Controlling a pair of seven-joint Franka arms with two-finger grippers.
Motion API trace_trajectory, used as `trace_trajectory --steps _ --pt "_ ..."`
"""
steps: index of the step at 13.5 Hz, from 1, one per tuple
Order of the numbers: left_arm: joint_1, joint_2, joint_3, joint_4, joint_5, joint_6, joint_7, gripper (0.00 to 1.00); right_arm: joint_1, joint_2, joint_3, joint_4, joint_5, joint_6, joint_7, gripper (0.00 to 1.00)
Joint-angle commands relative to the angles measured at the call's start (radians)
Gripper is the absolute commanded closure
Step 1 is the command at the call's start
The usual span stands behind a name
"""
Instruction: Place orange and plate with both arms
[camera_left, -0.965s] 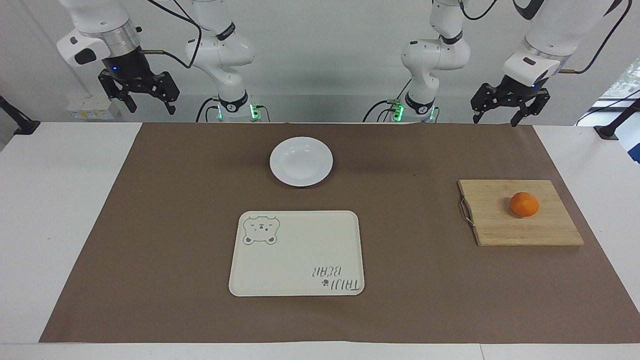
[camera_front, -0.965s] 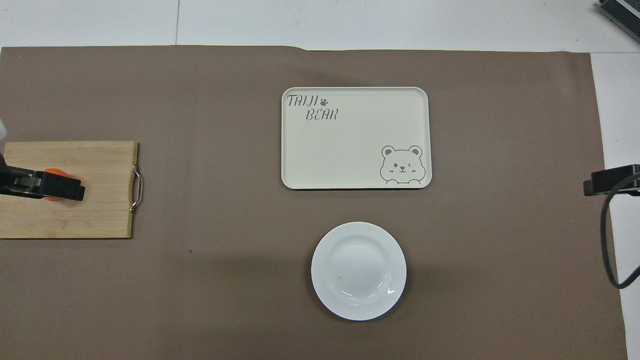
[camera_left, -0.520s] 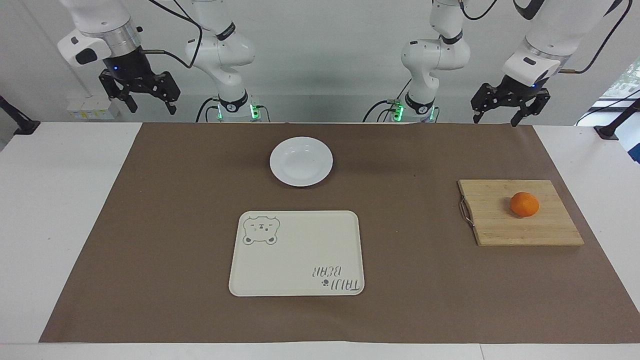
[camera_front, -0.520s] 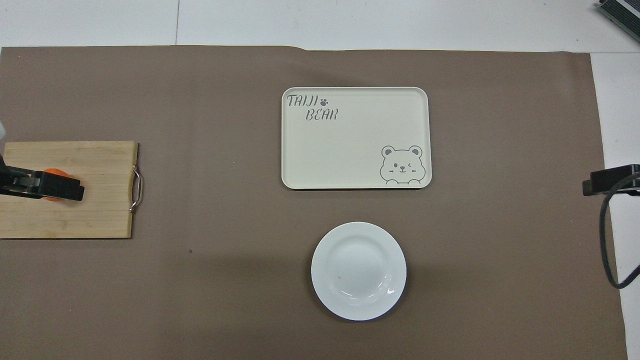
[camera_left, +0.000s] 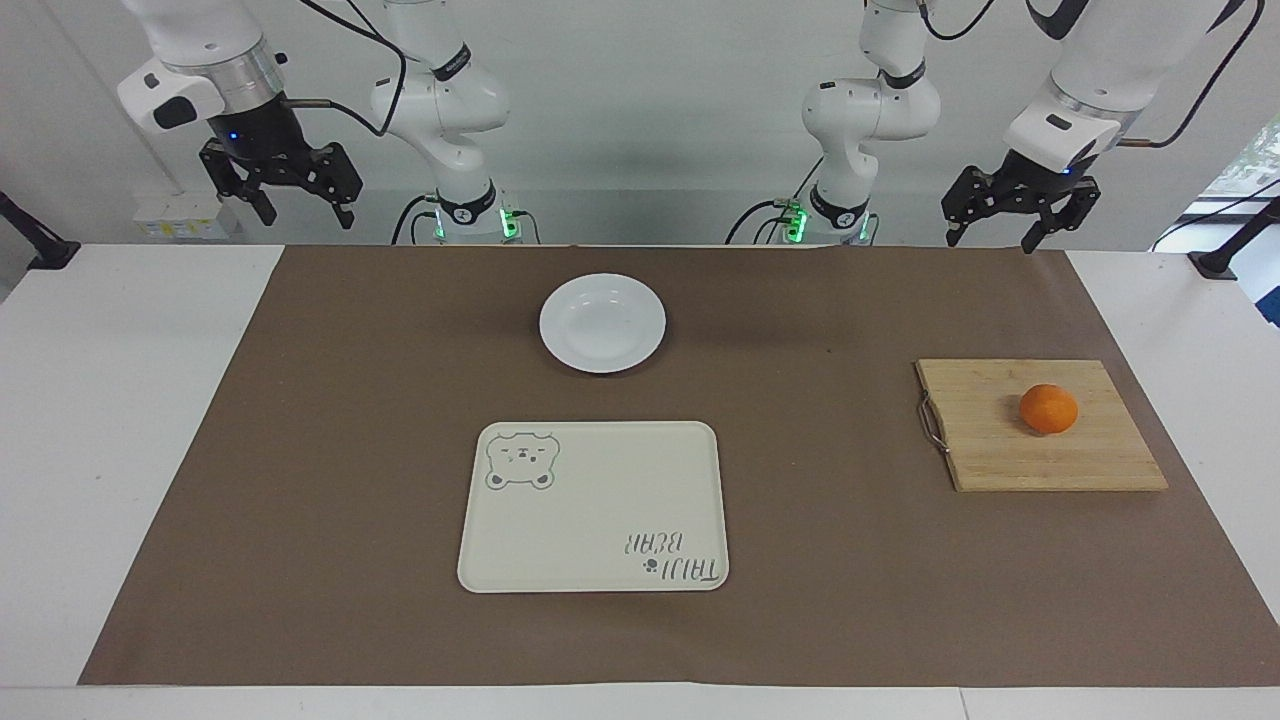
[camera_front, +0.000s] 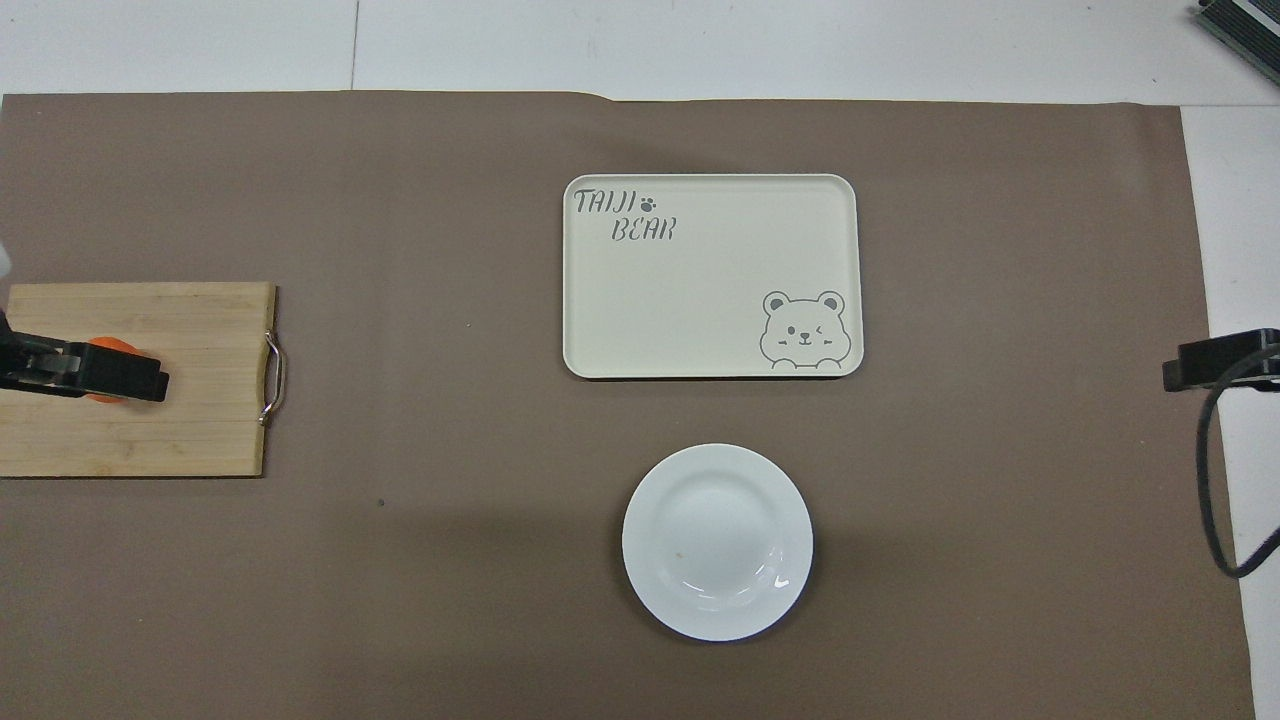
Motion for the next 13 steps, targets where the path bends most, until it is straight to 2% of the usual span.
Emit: trace_trajectory --steps 1,9,13 --pt "0.012 -0.016 -0.005 -0.008 0.008 -0.005 0.018 0.00 -0.001 -0.002 0.000 -0.001 0.013 -0.003 0.009 0.00" --pt "0.020 -0.019 -0.004 -0.016 0.003 0.000 0.018 0.00 -0.002 -0.004 0.000 -0.006 0.013 -0.003 0.009 0.00" --pt "0.035 -0.028 -0.004 -0.028 0.003 -0.002 0.087 0.00 -0.002 -0.004 0.000 -0.006 0.014 -0.003 0.009 0.00"
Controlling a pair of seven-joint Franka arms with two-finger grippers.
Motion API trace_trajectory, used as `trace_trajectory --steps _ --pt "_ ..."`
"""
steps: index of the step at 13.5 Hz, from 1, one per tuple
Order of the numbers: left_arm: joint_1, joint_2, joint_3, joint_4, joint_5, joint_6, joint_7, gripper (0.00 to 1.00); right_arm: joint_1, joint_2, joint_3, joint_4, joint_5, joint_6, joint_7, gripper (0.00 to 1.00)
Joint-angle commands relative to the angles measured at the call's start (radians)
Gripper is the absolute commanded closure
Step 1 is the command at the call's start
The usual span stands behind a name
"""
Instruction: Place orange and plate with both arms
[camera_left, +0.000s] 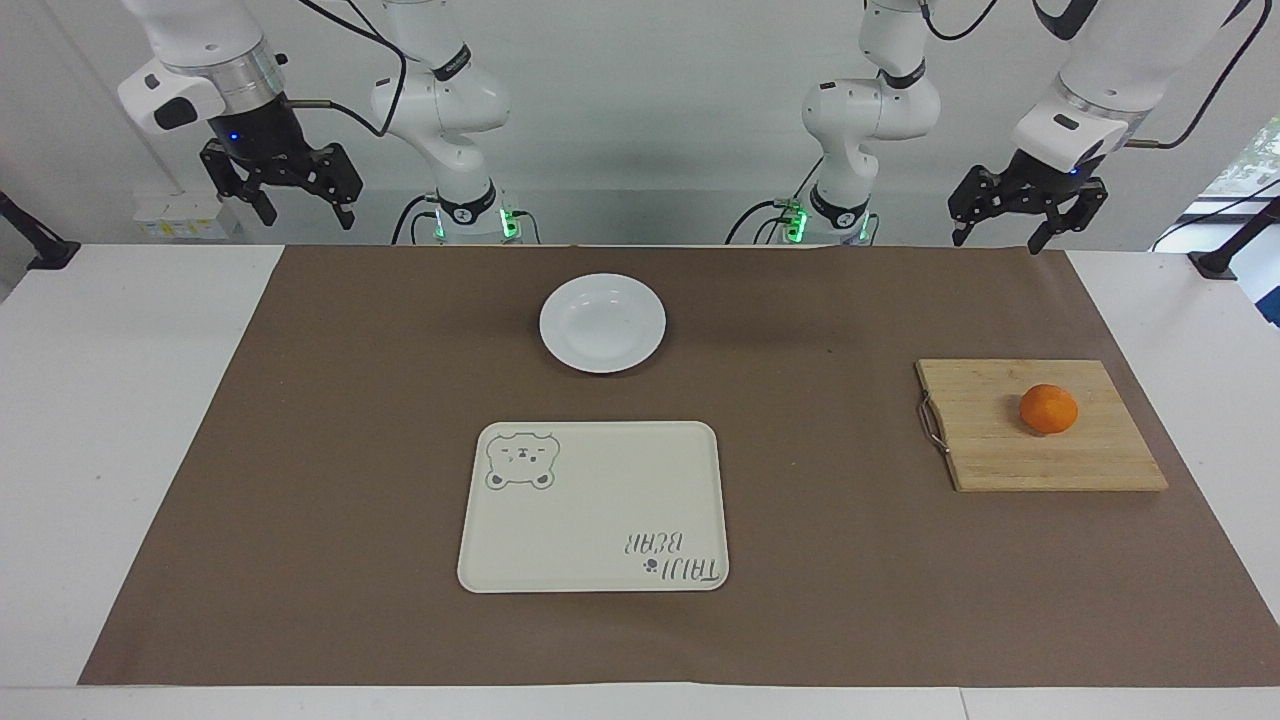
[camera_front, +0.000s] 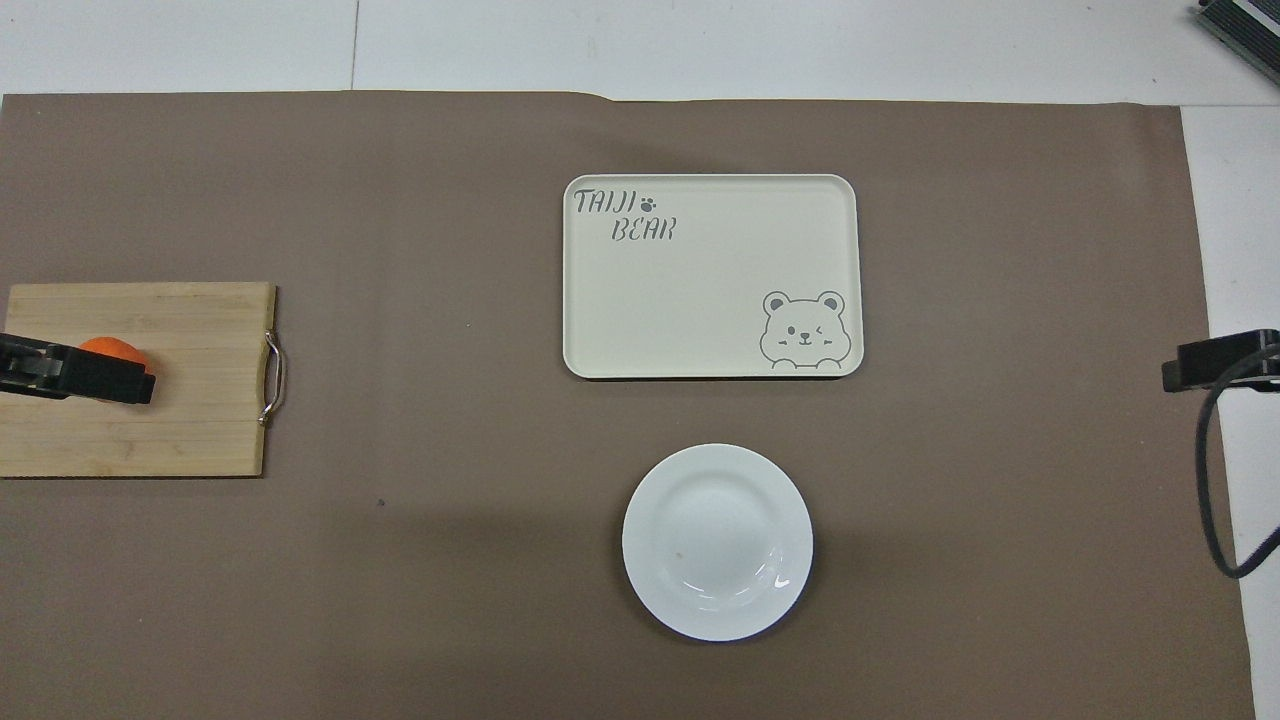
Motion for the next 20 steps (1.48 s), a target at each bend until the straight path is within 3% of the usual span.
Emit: trace_trajectory --steps 1,10,20 --pt "0.019 -0.028 -0.007 -0.027 0.003 -0.002 0.026 0.00 -0.002 -0.004 0.000 -0.005 0.013 -0.003 0.009 0.00" --pt "0.053 -0.032 -0.007 -0.044 0.001 0.019 0.012 0.00 -0.002 -0.005 0.000 -0.006 0.014 -0.003 0.009 0.00" --pt "0.203 -0.019 -0.007 -0.299 -0.002 0.334 0.126 0.00 -0.002 -0.011 0.000 -0.017 0.014 -0.003 0.009 0.00"
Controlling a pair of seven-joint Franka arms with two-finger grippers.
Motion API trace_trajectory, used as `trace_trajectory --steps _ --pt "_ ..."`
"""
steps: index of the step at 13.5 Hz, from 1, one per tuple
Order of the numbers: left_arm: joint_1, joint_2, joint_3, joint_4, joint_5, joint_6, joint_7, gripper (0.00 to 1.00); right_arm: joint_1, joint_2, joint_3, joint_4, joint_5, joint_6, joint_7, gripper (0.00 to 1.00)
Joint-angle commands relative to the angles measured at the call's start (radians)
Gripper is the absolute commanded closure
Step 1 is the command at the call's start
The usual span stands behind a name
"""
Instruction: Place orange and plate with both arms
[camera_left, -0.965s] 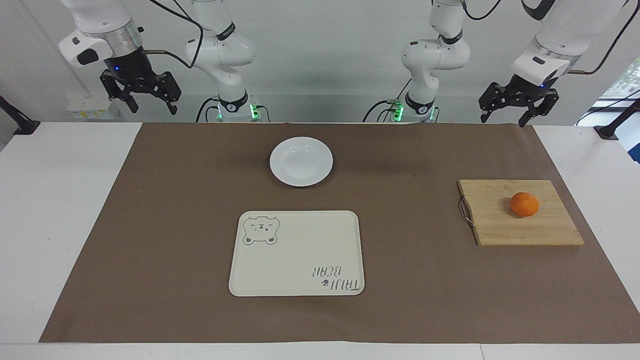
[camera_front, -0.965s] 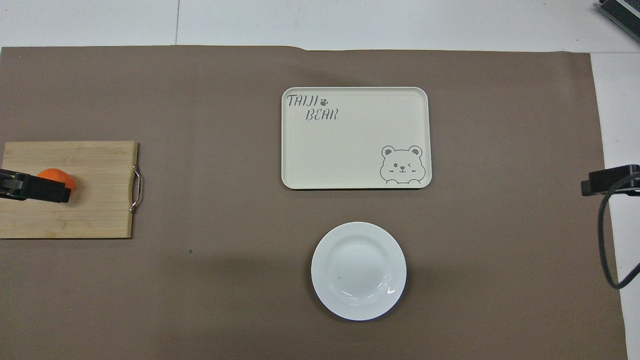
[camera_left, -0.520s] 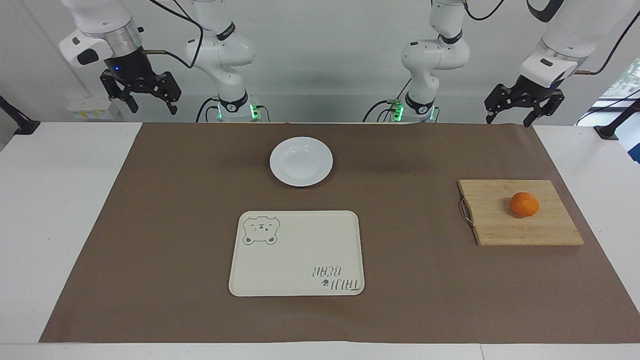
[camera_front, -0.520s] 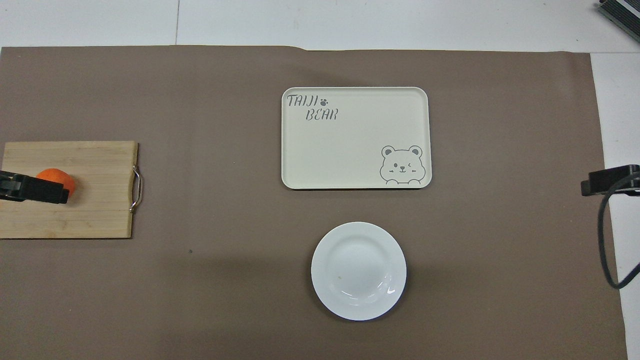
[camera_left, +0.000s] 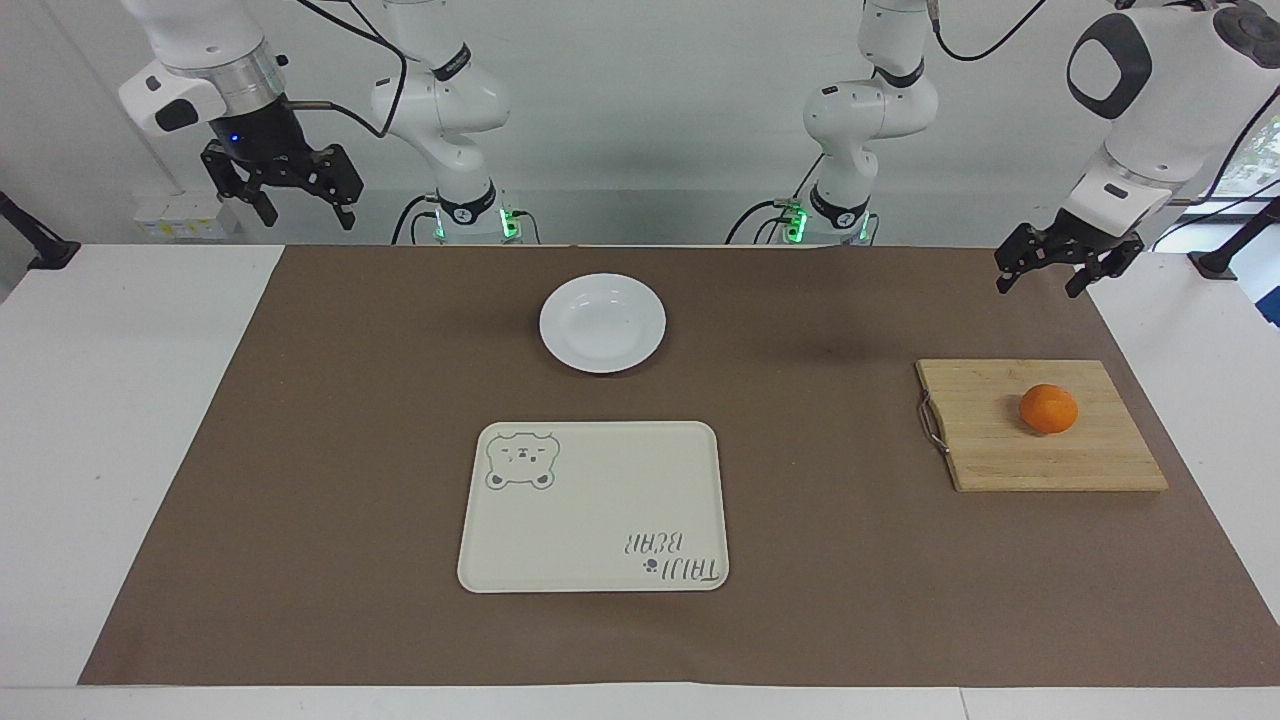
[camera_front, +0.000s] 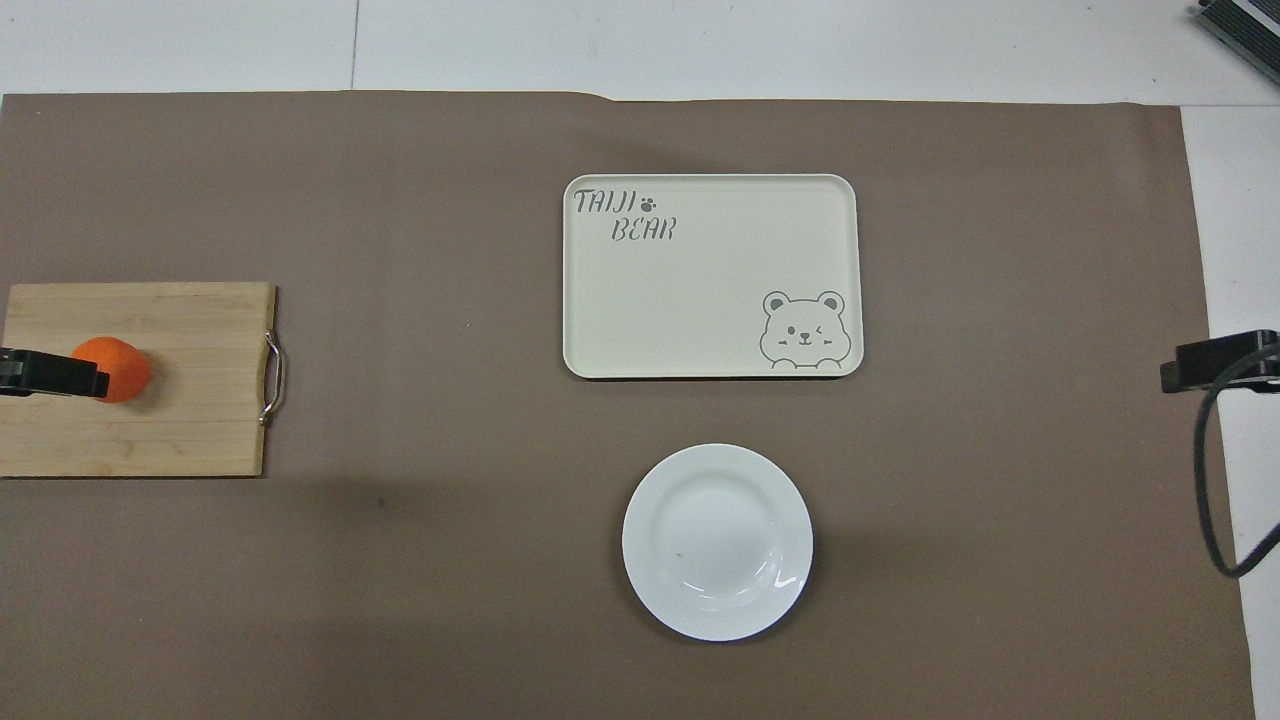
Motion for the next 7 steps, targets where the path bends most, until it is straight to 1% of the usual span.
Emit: trace_trajectory --steps 1,4,6,7 --pt "0.040 -0.010 -0.009 -0.083 -0.001 0.105 0.027 0.00 -0.002 -0.011 0.000 -0.013 0.013 -0.003 0.009 0.00" --pt "0.087 0.057 -0.009 -0.120 0.000 0.203 0.087 0.00 -0.002 -0.011 0.000 -0.013 0.014 -0.003 0.009 0.00" --pt "0.094 0.069 -0.009 -0.163 0.000 0.277 0.089 0.00 -0.002 -0.011 0.000 -0.013 0.013 -0.003 0.009 0.00" --pt "0.100 0.089 -0.009 -0.171 -0.001 0.301 0.100 0.00 -0.002 -0.011 0.000 -0.013 0.014 -0.003 0.009 0.00"
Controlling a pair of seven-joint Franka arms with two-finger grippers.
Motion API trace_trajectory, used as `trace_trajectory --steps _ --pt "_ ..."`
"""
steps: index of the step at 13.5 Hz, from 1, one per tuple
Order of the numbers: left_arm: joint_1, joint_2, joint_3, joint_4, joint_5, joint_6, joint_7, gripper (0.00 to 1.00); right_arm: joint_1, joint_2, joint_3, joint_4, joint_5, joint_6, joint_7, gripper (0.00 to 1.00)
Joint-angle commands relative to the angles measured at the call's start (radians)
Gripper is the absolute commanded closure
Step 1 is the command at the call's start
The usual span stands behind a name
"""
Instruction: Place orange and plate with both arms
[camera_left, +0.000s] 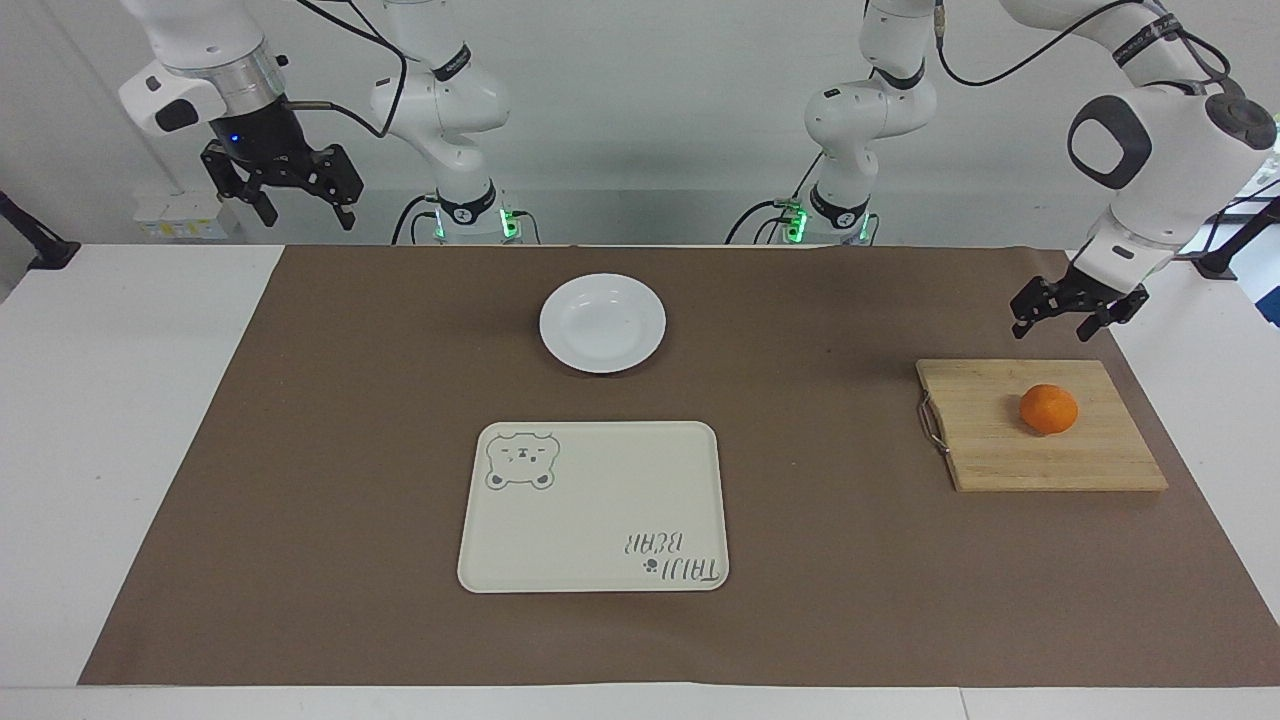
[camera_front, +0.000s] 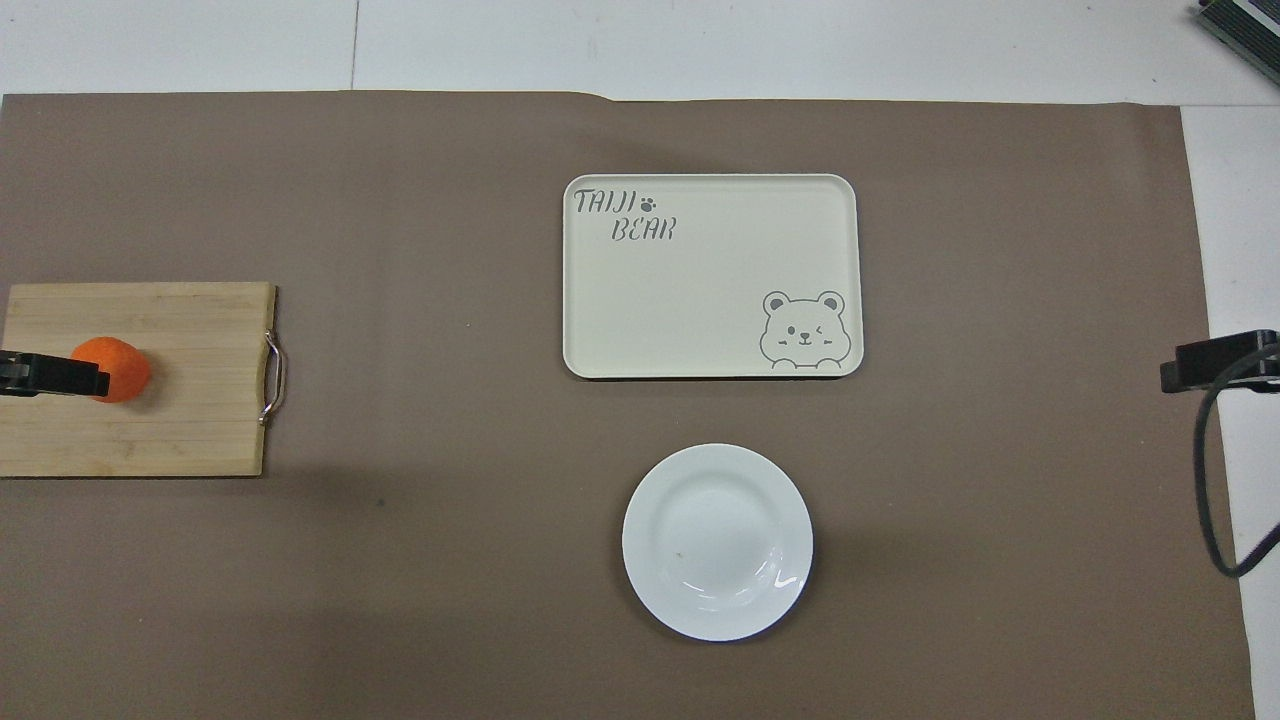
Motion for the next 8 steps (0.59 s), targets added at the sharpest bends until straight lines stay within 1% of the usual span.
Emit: trace_trajectory --steps 1,3,8 --pt "0.040 0.036 -0.010 -0.042 -0.001 0.091 0.040 0.00 -0.002 -0.011 0.000 -0.013 0.014 -0.003 0.009 0.00" --pt "0.060 0.093 -0.010 -0.044 -0.001 0.160 0.068 0.00 -0.002 -0.013 0.000 -0.013 0.014 -0.003 0.009 0.00" --pt "0.098 0.200 -0.010 -0.042 0.000 0.303 0.133 0.00 -0.002 -0.013 0.000 -0.013 0.014 -0.003 0.009 0.00"
